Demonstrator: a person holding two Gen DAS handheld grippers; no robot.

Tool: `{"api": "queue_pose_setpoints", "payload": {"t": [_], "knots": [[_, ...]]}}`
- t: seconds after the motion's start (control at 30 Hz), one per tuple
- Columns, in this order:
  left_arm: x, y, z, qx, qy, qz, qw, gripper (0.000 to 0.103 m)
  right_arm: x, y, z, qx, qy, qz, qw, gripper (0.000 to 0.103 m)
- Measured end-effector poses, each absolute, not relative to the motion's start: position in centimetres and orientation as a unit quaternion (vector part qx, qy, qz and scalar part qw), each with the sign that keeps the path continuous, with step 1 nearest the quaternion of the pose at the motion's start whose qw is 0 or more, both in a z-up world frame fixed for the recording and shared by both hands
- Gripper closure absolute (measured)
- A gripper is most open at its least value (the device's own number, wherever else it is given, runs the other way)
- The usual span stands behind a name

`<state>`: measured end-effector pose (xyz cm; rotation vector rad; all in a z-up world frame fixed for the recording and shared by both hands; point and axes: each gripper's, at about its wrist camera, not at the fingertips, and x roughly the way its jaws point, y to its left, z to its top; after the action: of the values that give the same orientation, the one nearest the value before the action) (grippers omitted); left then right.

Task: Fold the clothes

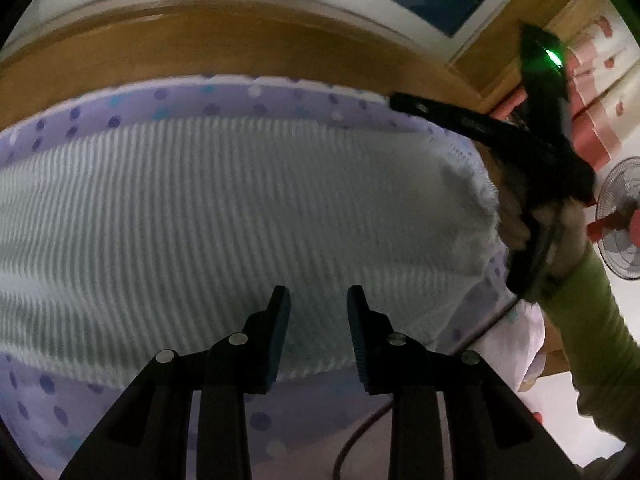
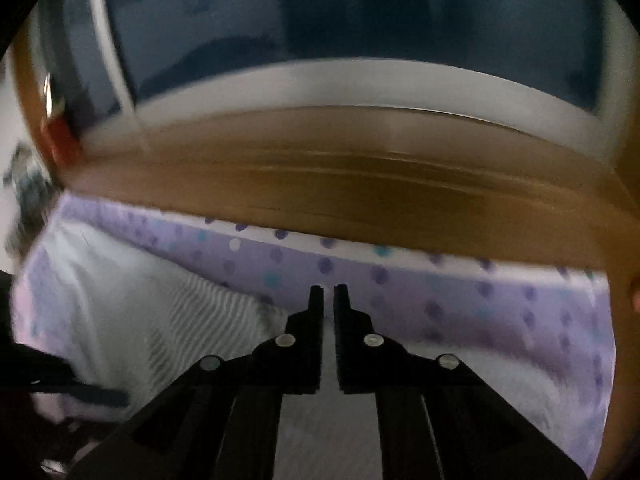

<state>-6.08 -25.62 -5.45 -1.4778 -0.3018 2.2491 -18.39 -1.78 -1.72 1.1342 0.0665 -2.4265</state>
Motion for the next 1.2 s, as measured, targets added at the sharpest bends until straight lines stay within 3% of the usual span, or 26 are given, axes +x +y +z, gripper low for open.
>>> {"api": "queue_pose_setpoints", "payload": {"t": [0.1,0.33,0.5,0.6,0.83,0.97,1.1,1.2], "knots": [[-7.1,-23.8,-5.2,-0.532,-0.094,0.807,0.237,0.074,-18.2,0.8,-2.6,0.431,0.025,-0.88,0.2,0.074],[-7.5,-19.9,-6.7,-0.554,-0.075,0.783,0.273,0.074,-18.5,4.7,-6.5,0.436,0.13,-0.89,0.034,0.078],[-6.7,-18.7,-6.3,-0.545,-0.038,0.793,0.27,0.074,-19.3,6.2,-6.4,0.422,0.089,-0.902,0.026,0.089],[-6.7,-18.8,-6.4,-0.545,-0.041,0.793,0.269,0.072,-19.4,6.0,-6.3,0.426,0.085,-0.9,0.028,0.089],[-6.7,-19.3,-6.5,-0.541,-0.049,0.796,0.267,0.072,-13.4,8.0,-1.4,0.391,-0.017,-0.917,0.072,0.086],[-6.6,-19.3,-6.4,-0.541,-0.049,0.797,0.264,0.072,-9.1,6.2,-2.7,0.411,0.013,-0.906,0.102,0.086],[-6.8,-18.9,-6.5,-0.543,-0.044,0.796,0.266,0.072,-6.0,6.8,-6.0,0.426,0.059,-0.9,0.073,0.088],[-7.0,-18.6,-6.5,-0.546,-0.038,0.794,0.265,0.072,-4.6,8.0,-5.8,0.435,0.037,-0.897,0.065,0.089]]}}
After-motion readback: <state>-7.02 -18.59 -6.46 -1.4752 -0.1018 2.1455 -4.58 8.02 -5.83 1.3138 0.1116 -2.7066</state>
